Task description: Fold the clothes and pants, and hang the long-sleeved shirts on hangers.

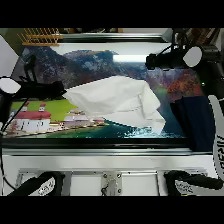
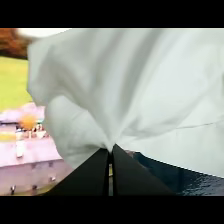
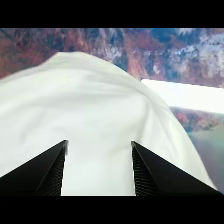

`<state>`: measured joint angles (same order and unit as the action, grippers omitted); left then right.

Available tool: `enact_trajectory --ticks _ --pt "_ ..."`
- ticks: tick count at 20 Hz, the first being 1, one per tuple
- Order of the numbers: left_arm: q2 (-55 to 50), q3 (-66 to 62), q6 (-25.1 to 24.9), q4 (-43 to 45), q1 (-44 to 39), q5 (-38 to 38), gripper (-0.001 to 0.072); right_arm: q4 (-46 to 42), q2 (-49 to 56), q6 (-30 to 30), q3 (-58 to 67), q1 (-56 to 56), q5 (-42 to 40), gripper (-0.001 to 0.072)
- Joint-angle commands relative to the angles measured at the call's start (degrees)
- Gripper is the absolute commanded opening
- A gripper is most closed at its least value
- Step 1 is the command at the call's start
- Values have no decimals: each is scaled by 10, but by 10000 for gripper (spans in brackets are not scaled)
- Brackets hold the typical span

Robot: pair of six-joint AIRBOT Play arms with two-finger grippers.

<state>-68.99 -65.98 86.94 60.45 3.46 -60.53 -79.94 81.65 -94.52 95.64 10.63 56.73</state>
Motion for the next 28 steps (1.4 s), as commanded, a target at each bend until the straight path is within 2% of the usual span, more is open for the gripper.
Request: enact_trajectory --ticks 1,3,5,8,9,10,11,14,17,20,28 --pt "-70 -8 -2 0 13 -13 5 -5 -6 3 0 -26 31 439" --pt "-78 -13 -16 0 23 -28 5 -18 -49 2 -42 -57 96 439" --pt "-78 -12 -30 1 26 -35 5 -26 -110 -1 -148 -92 129 439" --pt "-78 -12 -47 0 24 -46 5 -23 -213 -81 -370 -155 124 447" --pt "-78 -12 -49 0 23 -46 5 -21 -243 -126 -447 -177 114 531" --pt "-78 -12 -52 0 23 -45 5 -14 -264 -156 -509 -197 104 685" --pt "-78 -12 -52 0 22 -45 5 1 -281 -184 -566 -217 94 717" --pt "-78 -12 -52 0 22 -44 5 89 -295 -217 -675 -246 2 716" --pt "-78 -12 -52 0 22 -44 5 181 -285 -214 -720 -231 -129 715" --pt "-78 -12 -52 0 22 -45 5 200 -254 -212 -721 -187 -217 714" --pt "-78 -12 -52 0 22 -44 5 224 -182 -210 -720 -109 -349 709"
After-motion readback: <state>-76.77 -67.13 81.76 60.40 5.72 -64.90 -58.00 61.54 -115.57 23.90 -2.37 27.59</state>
